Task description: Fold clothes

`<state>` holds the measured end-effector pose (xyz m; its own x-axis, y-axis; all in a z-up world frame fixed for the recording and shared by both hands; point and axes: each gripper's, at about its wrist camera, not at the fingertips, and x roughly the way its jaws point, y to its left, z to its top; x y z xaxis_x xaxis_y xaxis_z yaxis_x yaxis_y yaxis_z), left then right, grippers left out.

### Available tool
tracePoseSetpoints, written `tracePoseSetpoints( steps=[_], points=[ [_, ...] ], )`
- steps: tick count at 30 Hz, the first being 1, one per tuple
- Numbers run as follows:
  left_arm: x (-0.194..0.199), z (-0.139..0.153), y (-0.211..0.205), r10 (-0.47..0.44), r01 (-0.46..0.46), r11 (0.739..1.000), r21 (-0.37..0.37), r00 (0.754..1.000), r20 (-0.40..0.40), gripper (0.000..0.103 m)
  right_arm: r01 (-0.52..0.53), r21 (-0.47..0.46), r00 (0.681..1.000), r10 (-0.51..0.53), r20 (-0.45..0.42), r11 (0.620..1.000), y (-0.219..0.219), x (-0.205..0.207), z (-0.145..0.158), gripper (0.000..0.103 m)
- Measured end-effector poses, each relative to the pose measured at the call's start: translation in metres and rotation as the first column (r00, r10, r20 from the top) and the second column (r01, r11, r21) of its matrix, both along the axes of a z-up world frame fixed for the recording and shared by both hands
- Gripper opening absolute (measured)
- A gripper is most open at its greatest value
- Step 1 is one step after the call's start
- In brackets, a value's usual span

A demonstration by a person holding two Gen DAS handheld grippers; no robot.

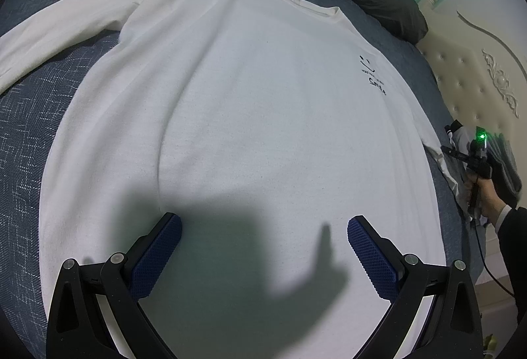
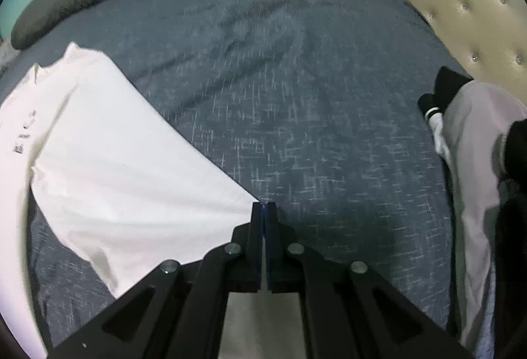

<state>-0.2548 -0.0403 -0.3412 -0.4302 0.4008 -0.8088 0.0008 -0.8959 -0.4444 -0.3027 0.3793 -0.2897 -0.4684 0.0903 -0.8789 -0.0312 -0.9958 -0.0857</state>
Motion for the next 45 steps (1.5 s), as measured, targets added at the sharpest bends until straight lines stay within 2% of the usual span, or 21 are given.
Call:
tracePoseSetpoints(
  steps=[2, 5, 8, 12, 14, 15, 16, 19, 22, 25, 29, 30, 32, 35, 38, 40, 42, 45],
  points=[
    [0.0, 0.0, 0.0, 0.0, 0.0, 1.0, 0.002, 1.0, 0.001, 0.103, 0.016, -0.017, 1.0, -0.016, 0.009, 1.0, 0.003, -0.002, -0.003, 0.001],
    [0.0, 0.001, 0.0, 0.0, 0.0, 1.0, 0.002, 1.0, 0.001, 0.103, 0.067, -0.031, 0.997, -0.068, -0.021, 0.997, 0.016, 0.005, 0.007, 0.003],
    [0.001, 0.002, 0.001, 0.001, -0.001, 1.0, 0.002, 1.0, 0.0, 0.103, 0.125, -0.077, 0.991, -0.128, -0.037, 0.989, 0.036, 0.021, 0.018, 0.003],
    [0.003, 0.002, -0.001, 0.004, -0.004, 1.0, 0.015, 1.0, 0.002, 0.103, 0.151, -0.099, 0.988, -0.153, -0.017, 0.984, 0.049, 0.047, 0.024, 0.005],
    [0.003, 0.002, -0.001, 0.004, -0.004, 1.0, 0.017, 1.0, 0.003, 0.103, 0.17, -0.103, 0.985, -0.171, -0.002, 0.98, 0.052, 0.062, 0.024, 0.018],
    [0.003, 0.002, -0.001, 0.004, -0.004, 1.0, 0.016, 1.0, 0.002, 0.103, 0.182, -0.105, 0.983, -0.183, 0.002, 0.978, 0.053, 0.072, 0.024, 0.032],
    [0.004, 0.002, -0.001, 0.003, -0.003, 1.0, 0.015, 1.0, 0.002, 0.103, 0.195, -0.107, 0.981, -0.196, 0.007, 0.975, 0.054, 0.081, 0.024, 0.034],
    [0.002, 0.002, -0.002, 0.003, -0.003, 1.0, 0.013, 1.0, 0.003, 0.103, 0.243, -0.086, 0.969, -0.245, -0.016, 0.966, 0.056, 0.109, 0.027, 0.034],
    [0.002, 0.002, -0.001, 0.002, -0.002, 1.0, 0.014, 1.0, 0.003, 0.103, 0.226, -0.059, 0.971, -0.23, -0.069, 0.972, 0.046, 0.138, 0.033, 0.034],
    [0.002, 0.003, -0.001, 0.001, -0.001, 1.0, 0.017, 1.0, 0.004, 0.103, 0.181, -0.02, 0.98, -0.182, -0.086, 0.983, 0.031, 0.16, 0.034, 0.034],
    [0.0, 0.003, 0.0, 0.0, 0.0, 1.0, 0.02, 1.0, 0.006, 0.103, 0.1, -0.024, 0.992, -0.102, -0.069, 0.995, 0.013, 0.161, 0.028, 0.034],
    [0.0, 0.003, 0.0, -0.001, 0.0, 1.0, 0.02, 1.0, 0.006, 0.103, 0.083, -0.022, 0.995, -0.084, -0.055, 0.996, 0.009, 0.17, 0.029, 0.034],
    [-0.001, 0.003, 0.001, -0.001, 0.001, 1.0, 0.021, 1.0, 0.006, 0.103, 0.058, -0.02, 0.998, -0.058, -0.011, 0.998, 0.003, 0.161, 0.018, 0.034],
    [-0.001, 0.002, 0.002, -0.001, 0.001, 1.0, 0.025, 1.0, 0.007, 0.103, 0.057, 0.053, 0.998, -0.059, 0.027, 0.997, 0.001, 0.153, 0.006, 0.034],
    [-0.002, 0.002, 0.001, 0.0, 0.0, 1.0, 0.028, 1.0, 0.008, 0.103, 0.052, 0.075, 0.997, -0.055, 0.045, 0.996, 0.004, 0.145, -0.001, 0.033],
    [-0.002, 0.001, 0.002, 0.001, -0.001, 1.0, 0.03, 1.0, 0.009, 0.103, 0.016, 0.1, 0.998, -0.021, 0.052, 0.995, 0.002, 0.145, -0.002, 0.011],
    [-0.002, 0.001, 0.002, 0.001, -0.001, 1.0, 0.03, 1.0, 0.01, 0.103, -0.006, 0.11, 0.999, 0.0, 0.053, 0.994, 0.001, 0.148, -0.001, 0.004],
    [-0.001, 0.002, 0.004, 0.0, 0.0, 1.0, 0.029, 1.0, 0.009, 0.103, -0.022, 0.092, 0.999, 0.019, 0.035, 0.995, 0.005, 0.158, 0.007, 0.003]
  ],
)
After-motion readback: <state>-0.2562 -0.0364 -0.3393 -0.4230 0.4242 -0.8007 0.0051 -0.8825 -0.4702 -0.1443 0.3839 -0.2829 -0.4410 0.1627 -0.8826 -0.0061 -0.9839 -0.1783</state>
